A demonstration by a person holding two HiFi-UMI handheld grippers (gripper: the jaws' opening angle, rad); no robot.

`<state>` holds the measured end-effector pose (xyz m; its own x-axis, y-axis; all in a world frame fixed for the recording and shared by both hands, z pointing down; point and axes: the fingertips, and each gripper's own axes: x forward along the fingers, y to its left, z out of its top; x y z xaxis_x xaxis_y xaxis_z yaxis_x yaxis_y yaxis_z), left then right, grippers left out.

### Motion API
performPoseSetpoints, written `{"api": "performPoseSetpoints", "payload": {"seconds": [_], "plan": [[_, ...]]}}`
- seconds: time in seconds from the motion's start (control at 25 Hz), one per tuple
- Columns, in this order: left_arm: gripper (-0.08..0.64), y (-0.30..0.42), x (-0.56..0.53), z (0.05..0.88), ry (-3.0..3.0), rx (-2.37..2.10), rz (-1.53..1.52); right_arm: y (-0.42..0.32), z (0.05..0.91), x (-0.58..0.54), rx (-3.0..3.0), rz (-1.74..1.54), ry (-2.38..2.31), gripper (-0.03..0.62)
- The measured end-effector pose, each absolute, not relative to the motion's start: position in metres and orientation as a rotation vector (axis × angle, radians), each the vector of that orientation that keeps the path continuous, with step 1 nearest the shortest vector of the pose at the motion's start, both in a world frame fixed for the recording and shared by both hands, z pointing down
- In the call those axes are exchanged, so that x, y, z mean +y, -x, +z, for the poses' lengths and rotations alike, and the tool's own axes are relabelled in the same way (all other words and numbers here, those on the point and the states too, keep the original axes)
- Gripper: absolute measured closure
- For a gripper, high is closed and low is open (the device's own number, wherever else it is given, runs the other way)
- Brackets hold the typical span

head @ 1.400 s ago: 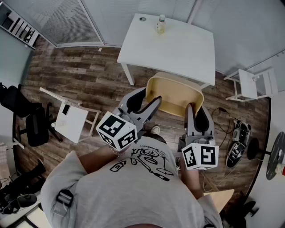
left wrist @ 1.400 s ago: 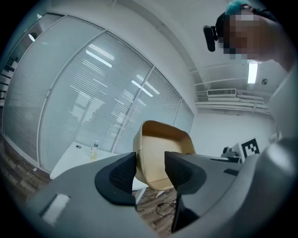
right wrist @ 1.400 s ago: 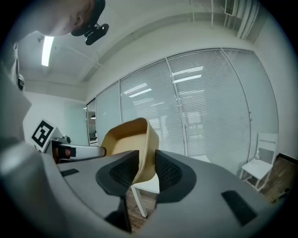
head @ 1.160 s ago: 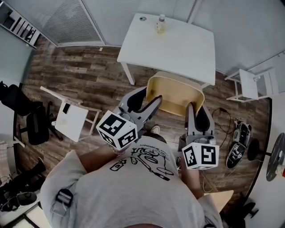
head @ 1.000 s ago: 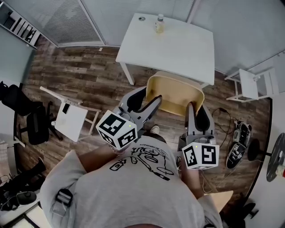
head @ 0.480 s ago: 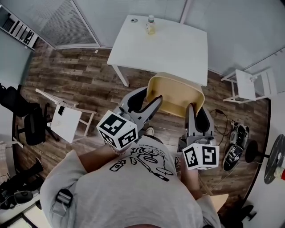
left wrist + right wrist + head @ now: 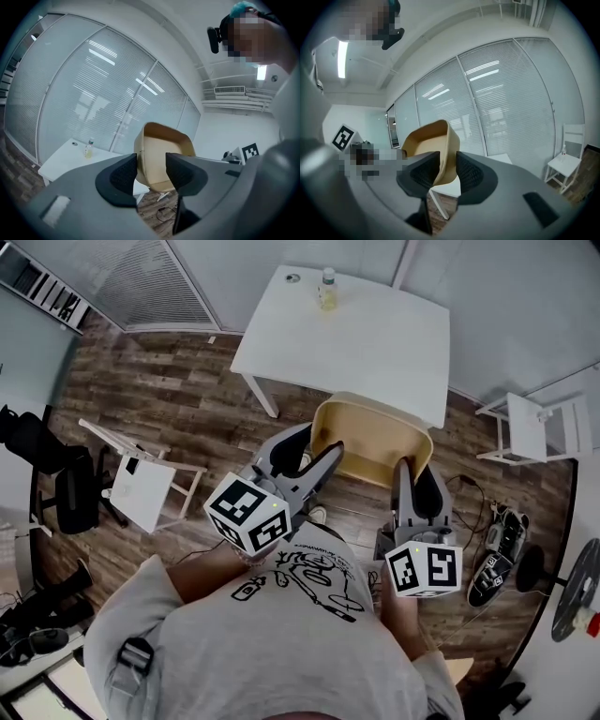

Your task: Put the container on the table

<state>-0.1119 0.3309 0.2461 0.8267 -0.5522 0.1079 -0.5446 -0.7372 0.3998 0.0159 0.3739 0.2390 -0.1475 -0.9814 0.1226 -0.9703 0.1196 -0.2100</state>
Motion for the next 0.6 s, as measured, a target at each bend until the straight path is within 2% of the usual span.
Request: {"api": "performPoseSetpoints", "payload": {"seconds": [0.6], "plan": [[0.382, 0.127, 0.191, 0.246, -2.567, -0.838, -0.047, 0.000, 0.238, 0.234, 2.352, -0.379, 2.006, 0.494]]}}
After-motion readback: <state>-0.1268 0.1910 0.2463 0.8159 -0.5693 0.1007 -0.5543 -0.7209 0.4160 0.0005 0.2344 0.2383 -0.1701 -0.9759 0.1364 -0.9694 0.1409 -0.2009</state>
